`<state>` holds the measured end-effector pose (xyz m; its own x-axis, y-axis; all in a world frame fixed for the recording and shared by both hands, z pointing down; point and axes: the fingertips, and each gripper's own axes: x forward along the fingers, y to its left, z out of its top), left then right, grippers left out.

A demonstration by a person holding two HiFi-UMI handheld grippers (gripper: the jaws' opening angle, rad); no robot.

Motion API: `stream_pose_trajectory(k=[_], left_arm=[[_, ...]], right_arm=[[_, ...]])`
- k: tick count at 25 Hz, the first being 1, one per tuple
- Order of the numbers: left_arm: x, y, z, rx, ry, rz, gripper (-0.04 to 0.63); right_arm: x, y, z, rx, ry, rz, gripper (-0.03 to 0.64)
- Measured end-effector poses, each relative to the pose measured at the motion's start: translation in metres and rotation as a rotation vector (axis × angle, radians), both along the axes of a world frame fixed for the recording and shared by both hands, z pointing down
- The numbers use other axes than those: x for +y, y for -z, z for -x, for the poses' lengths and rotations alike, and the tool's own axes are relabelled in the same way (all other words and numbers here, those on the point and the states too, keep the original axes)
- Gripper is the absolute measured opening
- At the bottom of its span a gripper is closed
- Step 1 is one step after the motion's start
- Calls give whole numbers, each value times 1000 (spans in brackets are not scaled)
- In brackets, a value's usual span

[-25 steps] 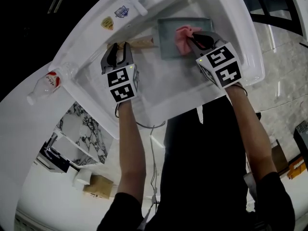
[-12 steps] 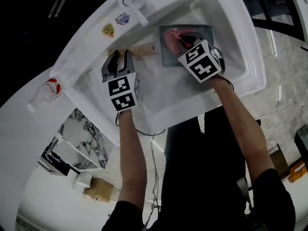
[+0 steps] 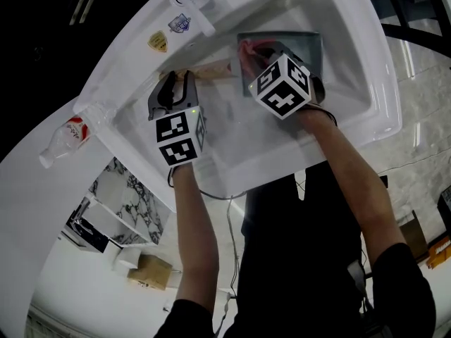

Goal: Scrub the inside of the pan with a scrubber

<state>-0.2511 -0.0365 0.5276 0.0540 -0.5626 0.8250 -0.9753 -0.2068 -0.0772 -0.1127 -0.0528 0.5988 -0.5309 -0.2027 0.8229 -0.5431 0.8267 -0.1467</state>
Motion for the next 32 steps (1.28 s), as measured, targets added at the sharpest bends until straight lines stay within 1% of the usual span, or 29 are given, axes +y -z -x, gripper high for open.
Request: stream_pose_trajectory(k=[5, 9, 12, 14, 18, 23, 25, 28, 32], left_arm=[[0, 0, 0, -10, 0, -3, 146], [0, 1, 0, -13, 3, -4, 144], [0, 1, 1, -17, 7, -3, 143], [1, 1, 1, -24, 6, -6, 144], [-1, 0, 0, -26, 13, -9, 144], [1, 0, 1, -27, 17, -8, 144], [1, 0, 1, -29, 19, -8, 144], [1, 0, 2, -33, 23, -11, 143], [1, 0, 1, -29, 32, -15, 143]], right_arm=[[-11, 1, 11, -29, -19, -26, 43], [-24, 2, 15, -46, -64, -45, 43], [-31, 3, 15, -56, -87, -82, 43], [-34, 4, 13, -28, -92, -125, 43], [-37, 1, 2, 124, -39, -233, 41], [-34, -5, -23, 316, 78, -303, 40], [-34, -8, -35, 394, 130, -318, 38], [-32, -14, -57, 505, 182, -315, 38], [-35, -17, -90, 690, 238, -338, 38]])
